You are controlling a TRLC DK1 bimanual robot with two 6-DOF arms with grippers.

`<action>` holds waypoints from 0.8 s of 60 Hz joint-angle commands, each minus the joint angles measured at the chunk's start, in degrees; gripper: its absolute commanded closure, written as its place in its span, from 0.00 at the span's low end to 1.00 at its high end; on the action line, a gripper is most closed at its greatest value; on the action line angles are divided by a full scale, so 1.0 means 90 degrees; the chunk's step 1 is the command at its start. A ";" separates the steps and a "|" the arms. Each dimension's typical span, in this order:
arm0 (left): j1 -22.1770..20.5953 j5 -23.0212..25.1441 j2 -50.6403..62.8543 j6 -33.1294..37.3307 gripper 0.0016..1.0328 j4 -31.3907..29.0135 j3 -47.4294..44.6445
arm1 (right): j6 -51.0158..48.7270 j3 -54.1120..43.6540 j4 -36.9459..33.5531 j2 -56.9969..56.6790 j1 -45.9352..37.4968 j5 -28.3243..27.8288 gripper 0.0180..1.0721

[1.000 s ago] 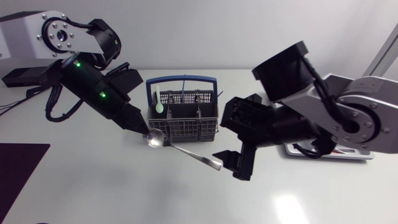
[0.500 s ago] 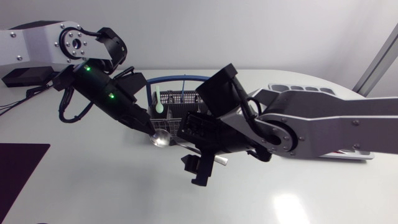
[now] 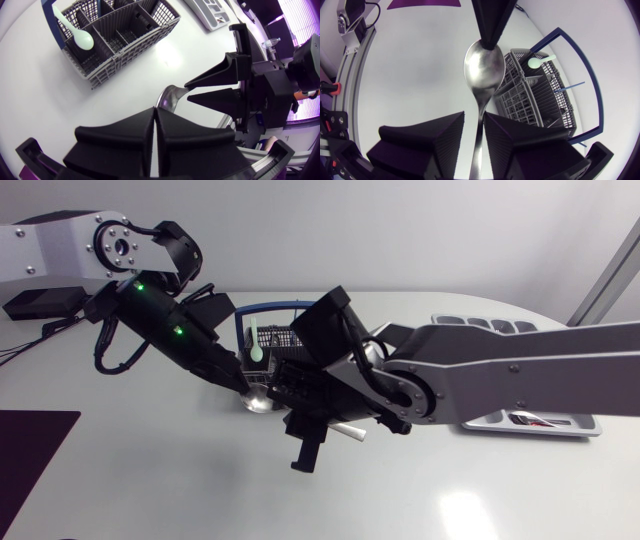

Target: Unload the cutlery basket into the drawer organizer.

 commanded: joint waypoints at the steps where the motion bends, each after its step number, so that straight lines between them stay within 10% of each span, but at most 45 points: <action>1: 0.0040 0.0128 0.0102 -0.0162 0.97 -0.0012 0.0182 | 0.0128 0.0159 0.0005 0.0172 0.0041 0.0044 0.87; 26: -0.0019 0.0304 0.0014 -0.0328 0.96 0.0017 0.0143 | 0.0010 -0.0193 -0.0112 0.0065 0.0041 0.0034 0.94; 37: 0.0020 0.0558 -0.0230 -0.0640 0.62 0.0301 0.0319 | -0.0019 -0.0545 -0.0142 -0.0257 0.0031 -0.0024 0.94; 48: 0.0118 0.0587 -0.0631 -0.1080 0.49 0.0848 0.0426 | -0.0038 -0.0964 -0.0288 -0.0746 -0.0057 -0.0073 0.94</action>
